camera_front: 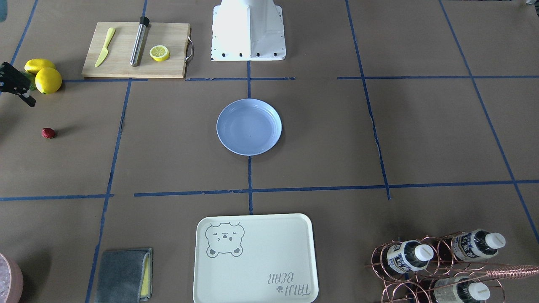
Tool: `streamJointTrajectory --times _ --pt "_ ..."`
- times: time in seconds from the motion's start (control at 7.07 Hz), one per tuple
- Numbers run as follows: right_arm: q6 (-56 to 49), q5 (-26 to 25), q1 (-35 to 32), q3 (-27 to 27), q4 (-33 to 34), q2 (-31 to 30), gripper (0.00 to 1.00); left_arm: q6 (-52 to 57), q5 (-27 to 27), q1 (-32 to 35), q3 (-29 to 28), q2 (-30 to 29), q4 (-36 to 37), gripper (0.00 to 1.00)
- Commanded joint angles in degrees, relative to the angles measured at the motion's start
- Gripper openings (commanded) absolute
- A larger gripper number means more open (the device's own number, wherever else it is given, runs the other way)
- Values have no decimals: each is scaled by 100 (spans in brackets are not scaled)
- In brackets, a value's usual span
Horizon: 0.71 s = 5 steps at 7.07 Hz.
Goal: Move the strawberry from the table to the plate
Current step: 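Lower the right gripper onto the red strawberry and grasp it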
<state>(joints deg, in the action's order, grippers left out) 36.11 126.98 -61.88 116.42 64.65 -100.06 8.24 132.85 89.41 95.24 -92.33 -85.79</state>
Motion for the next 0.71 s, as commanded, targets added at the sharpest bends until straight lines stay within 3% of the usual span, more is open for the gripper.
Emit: streamJointTrajectory --times 0.0,0.14,0.28,0.57 --pt "874 -722 875 -336 -982 -224 100 20 118 59 -32 119 -34 100" --pt "1089 -1266 1305 -948 -1860 -277 99 20 127 59 -14 128 -35 100" --pt "1082 -1315 1344 -1415 -2425 -278 99 28 127 59 -14 137 -35 100" --pt "837 -1692 1345 -1849 -2458 -278 99 20 127 59 21 154 -35 100"
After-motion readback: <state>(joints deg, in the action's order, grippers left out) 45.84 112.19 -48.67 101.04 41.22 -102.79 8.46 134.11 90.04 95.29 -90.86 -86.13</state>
